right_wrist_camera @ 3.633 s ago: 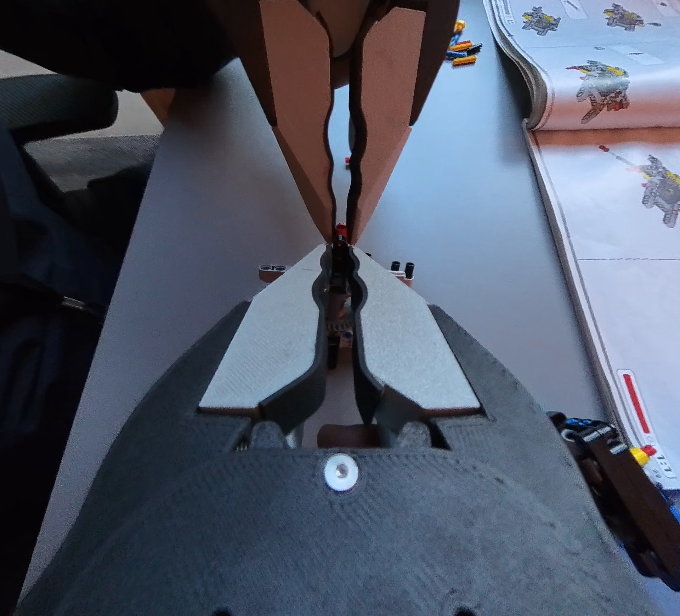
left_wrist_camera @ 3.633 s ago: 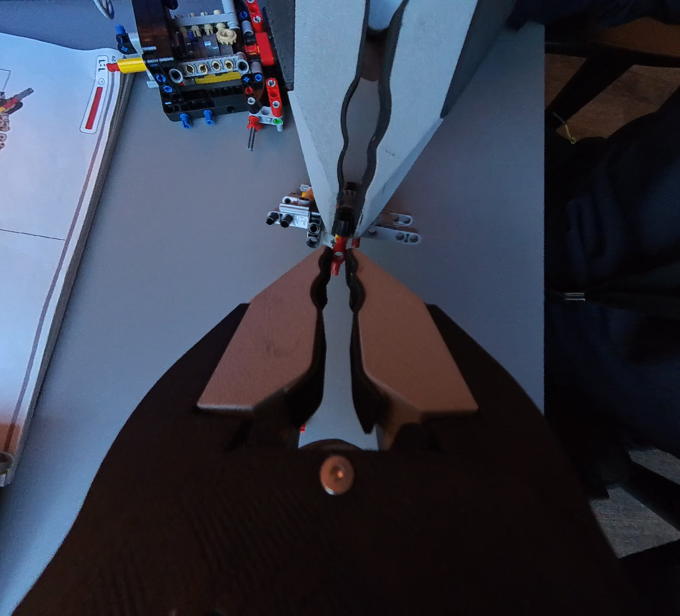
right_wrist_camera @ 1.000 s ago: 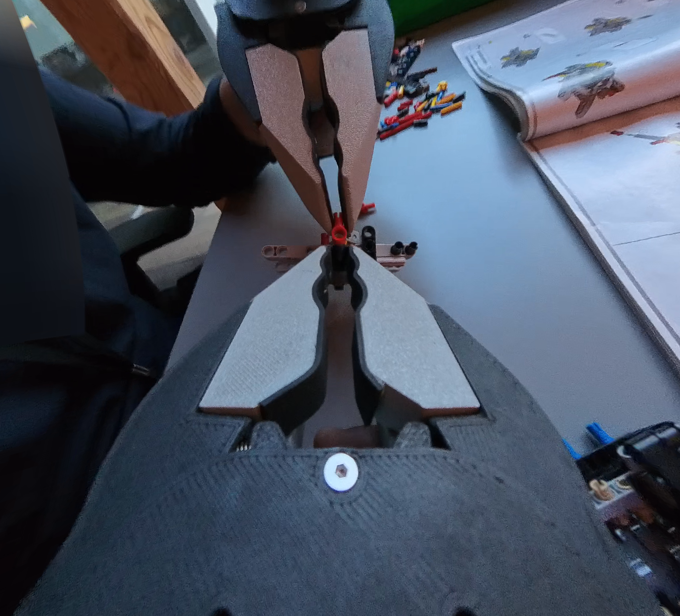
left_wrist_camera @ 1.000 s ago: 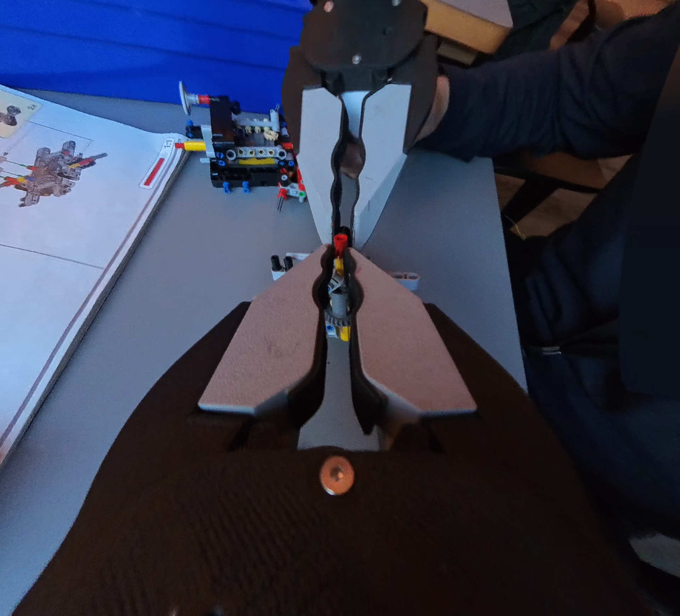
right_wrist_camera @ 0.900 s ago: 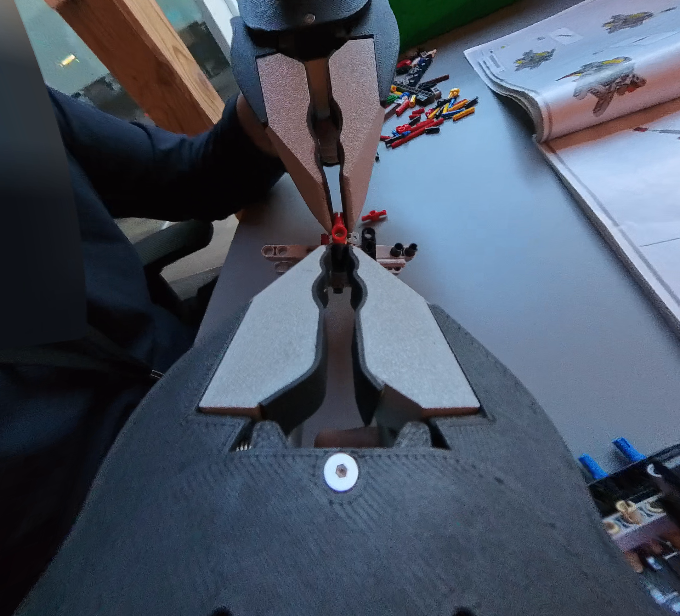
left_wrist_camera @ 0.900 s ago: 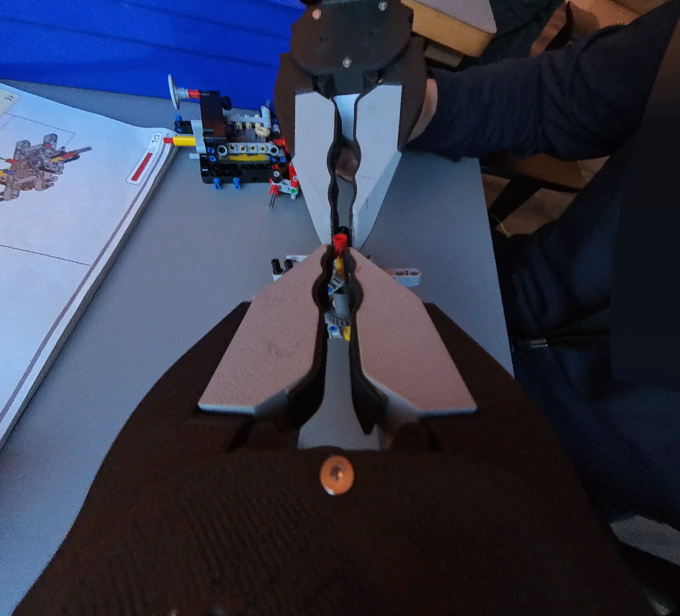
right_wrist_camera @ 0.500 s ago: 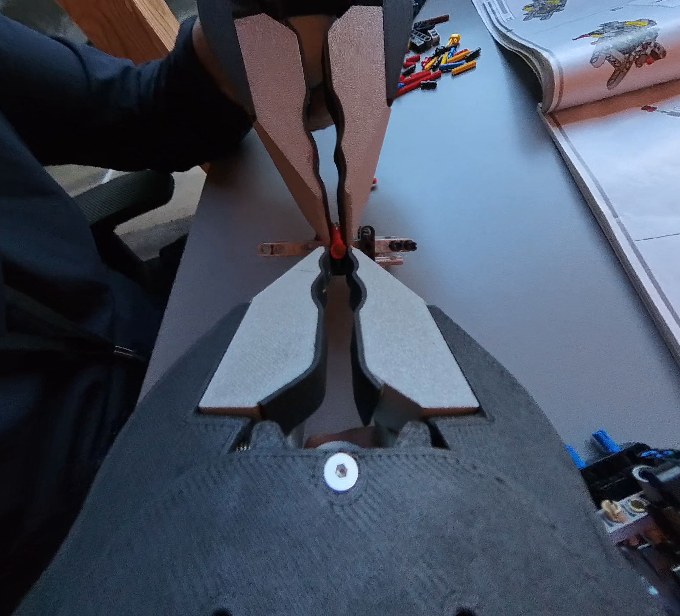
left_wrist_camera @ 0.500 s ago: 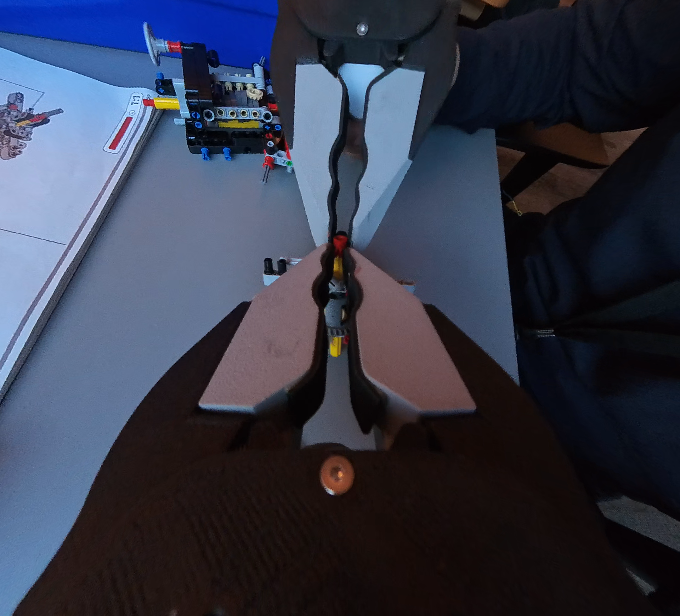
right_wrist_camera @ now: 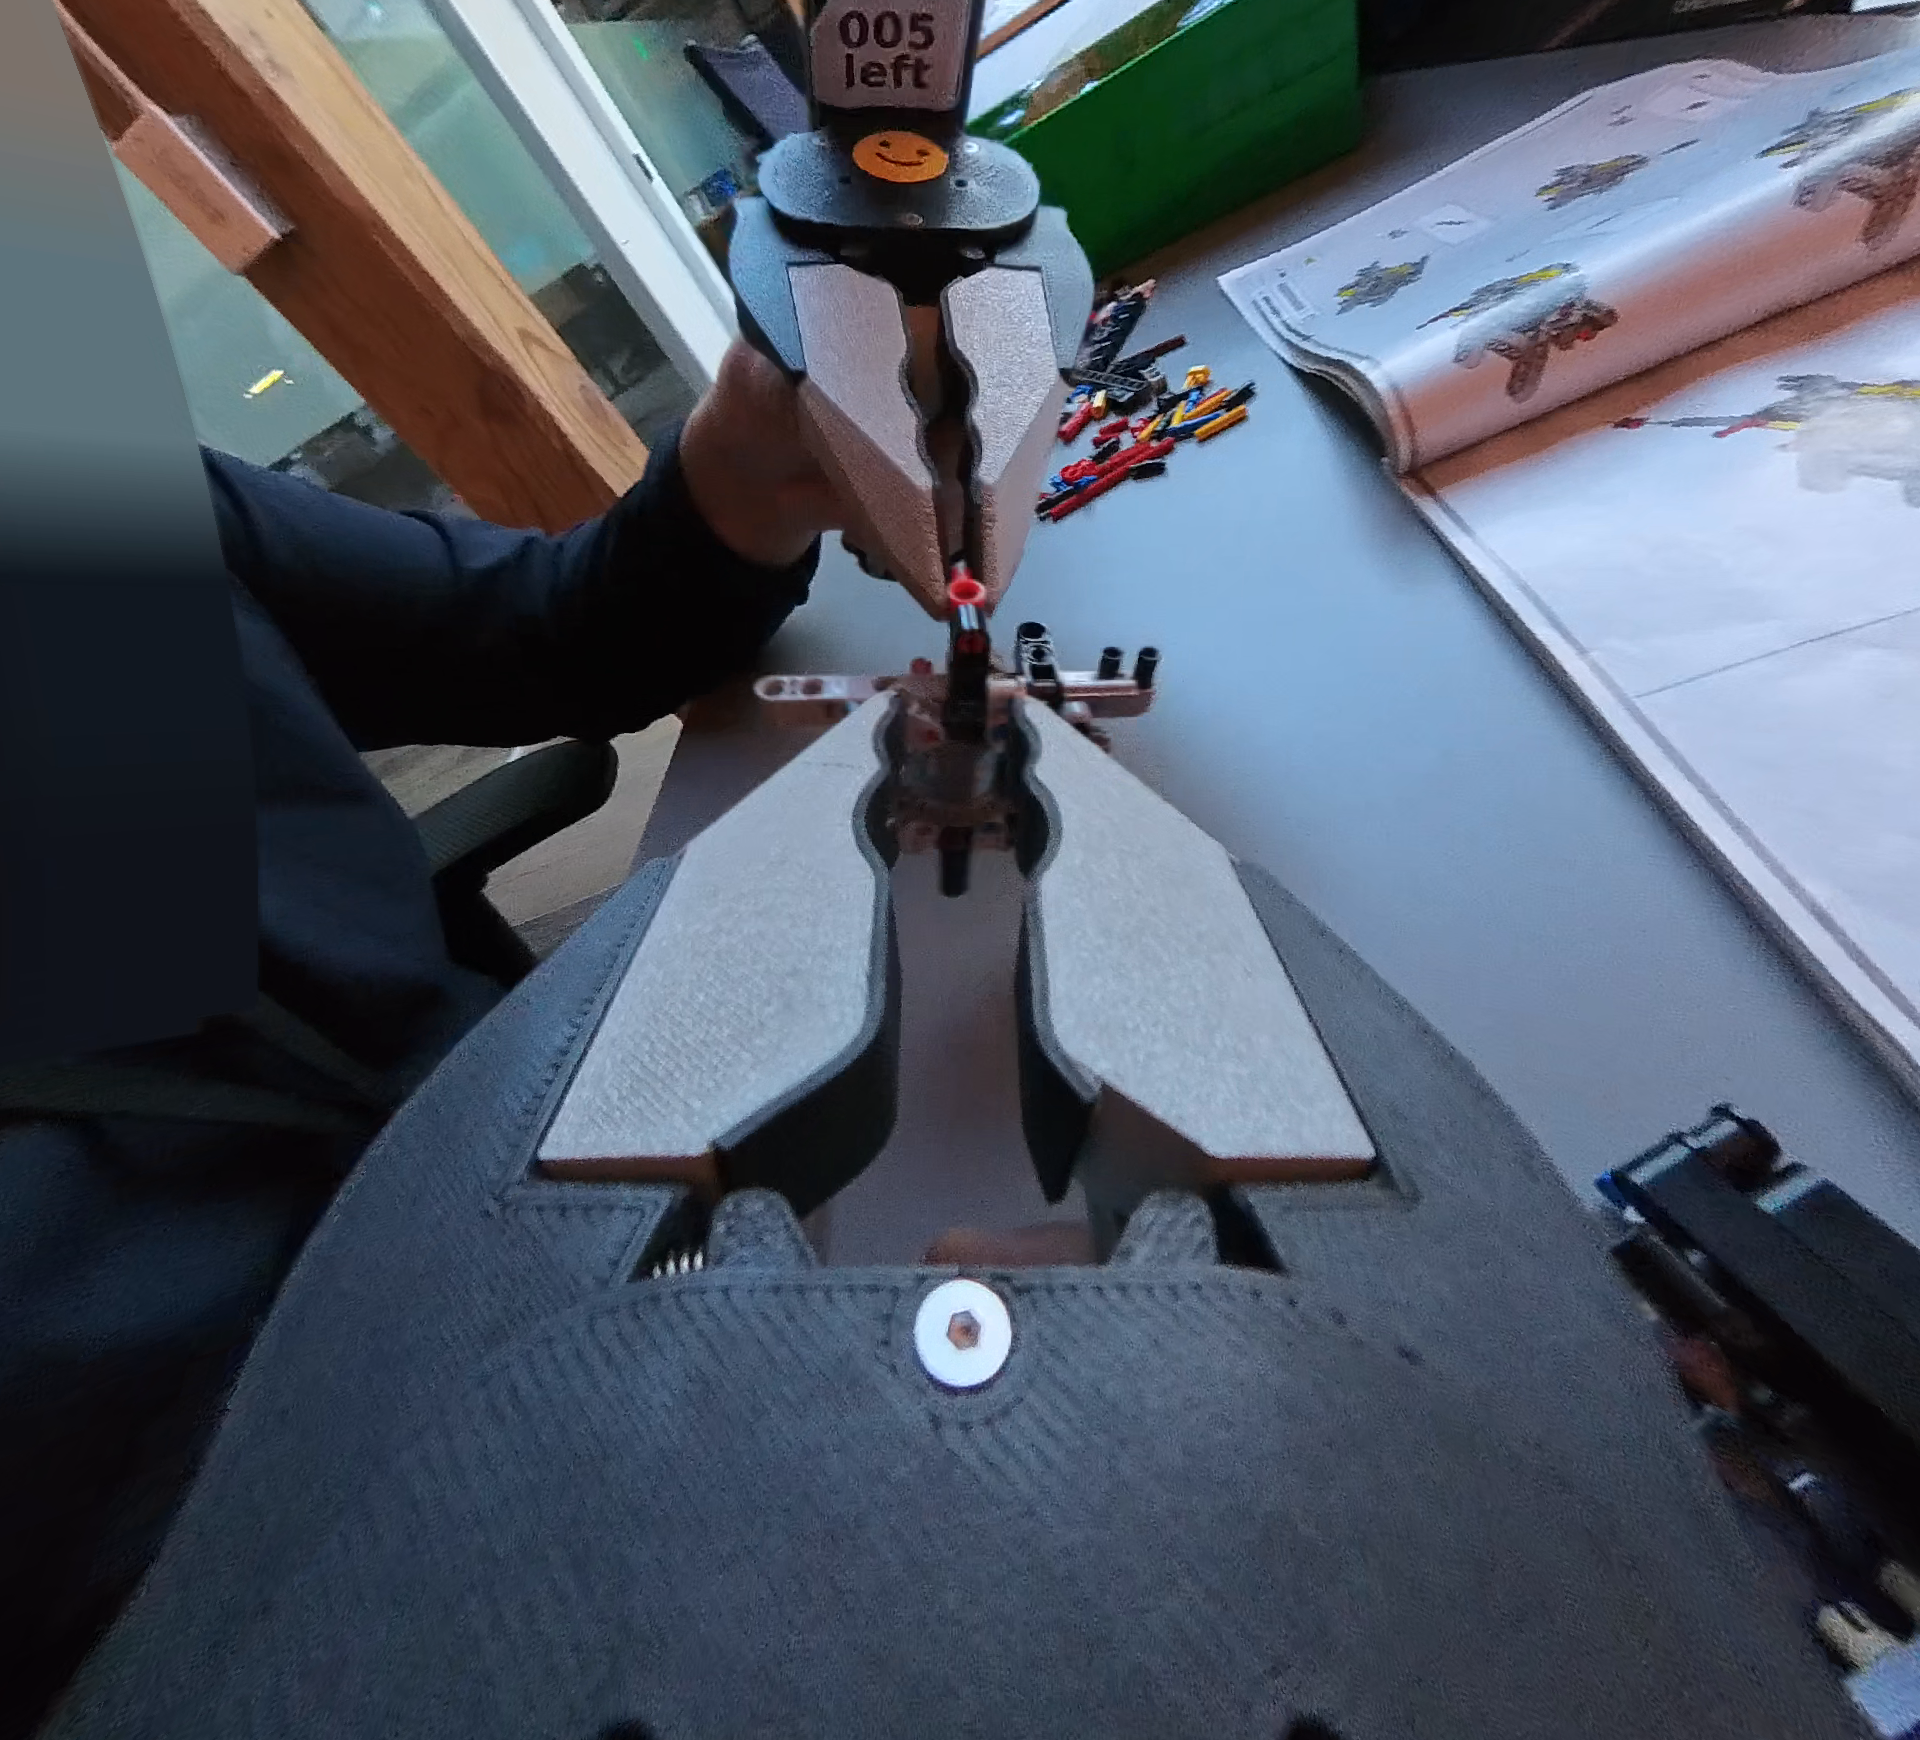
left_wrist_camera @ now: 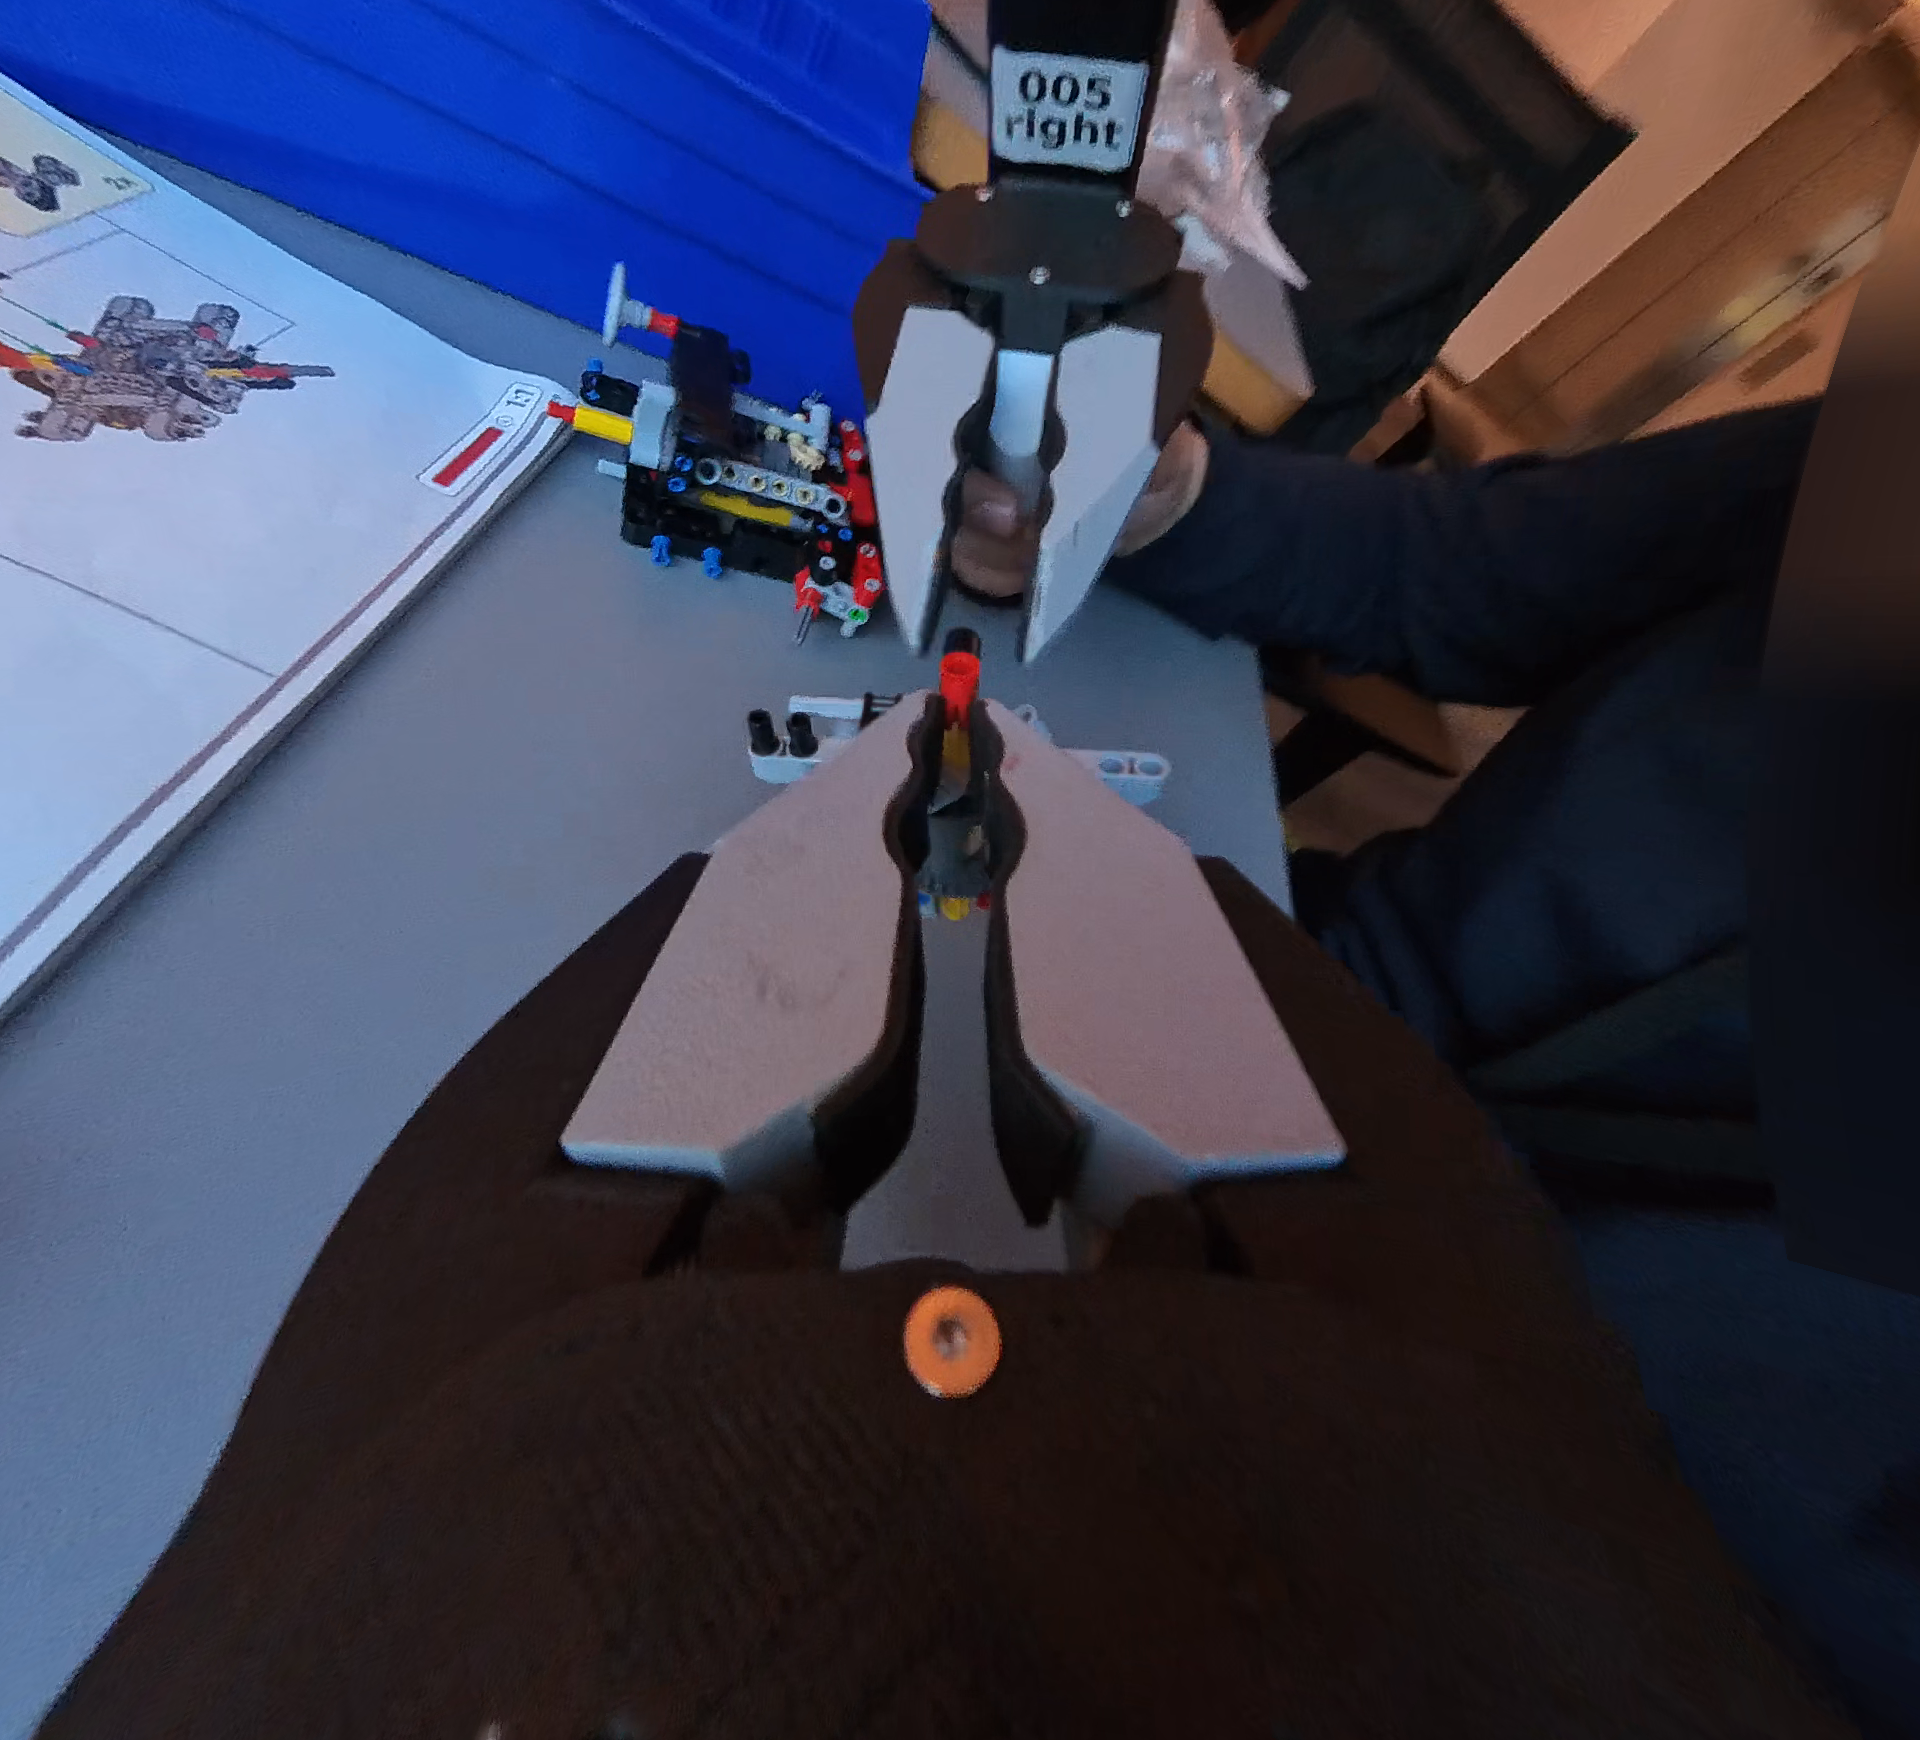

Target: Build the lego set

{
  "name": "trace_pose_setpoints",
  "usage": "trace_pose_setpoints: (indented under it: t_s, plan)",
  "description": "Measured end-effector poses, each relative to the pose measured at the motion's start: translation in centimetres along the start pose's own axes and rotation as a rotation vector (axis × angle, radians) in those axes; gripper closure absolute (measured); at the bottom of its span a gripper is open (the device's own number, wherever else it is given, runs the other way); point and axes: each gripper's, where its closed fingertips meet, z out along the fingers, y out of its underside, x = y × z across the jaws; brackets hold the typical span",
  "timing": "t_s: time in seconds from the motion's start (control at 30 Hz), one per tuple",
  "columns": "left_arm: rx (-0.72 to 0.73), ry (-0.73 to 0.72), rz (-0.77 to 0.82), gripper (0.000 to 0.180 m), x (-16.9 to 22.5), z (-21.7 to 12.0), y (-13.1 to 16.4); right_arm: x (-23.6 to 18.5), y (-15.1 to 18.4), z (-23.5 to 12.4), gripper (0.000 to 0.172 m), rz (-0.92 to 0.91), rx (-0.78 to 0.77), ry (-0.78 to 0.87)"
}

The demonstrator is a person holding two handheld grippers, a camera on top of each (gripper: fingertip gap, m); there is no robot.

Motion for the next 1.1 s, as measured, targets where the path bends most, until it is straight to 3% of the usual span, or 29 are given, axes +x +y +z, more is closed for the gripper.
trace_pose_setpoints:
  t_s: [0.2,0.33,0.4,0.5,0.6,0.7,0.8,0.97,1.1]
  plan:
    - [0.006,0.029,-0.038,0.178,0.0,0.9,0.2,-0.4,0.2,0.5,0.149,-0.029,-0.01,0.003]
    - [-0.017,0.057,-0.045,0.179,0.5,1.6,0.7,-0.2,0.7,0.8,0.167,-0.035,-0.038,0.017]
    - [-0.048,0.056,-0.047,0.177,0.3,1.7,1.2,-0.1,1.1,0.7,0.167,-0.051,-0.068,0.033]
    - [-0.131,0.005,0.009,0.158,-0.4,1.4,2.2,0.4,1.5,0.4,0.167,-0.116,-0.132,0.095]
    - [-0.141,-0.055,0.106,0.157,-0.6,1.1,2.0,0.5,2.1,0.3,0.167,-0.117,-0.164,0.098]
    - [-0.132,-0.04,0.154,0.16,0.2,1.5,1.8,0.0,2.3,0.6,0.167,-0.125,-0.176,0.079]
    - [-0.217,-0.06,0.193,0.178,-0.1,2.1,3.4,0.0,2.3,1.1,0.167,-0.124,-0.163,0.079]
    - [-0.373,-0.07,0.164,0.179,-0.7,2.2,6.2,0.2,3.3,1.7,0.155,-0.115,-0.203,0.085]
    - [-0.377,-0.085,0.174,0.175,-1.3,1.8,6.2,0.5,1.9,0.6,0.153,-0.113,-0.14,0.093]
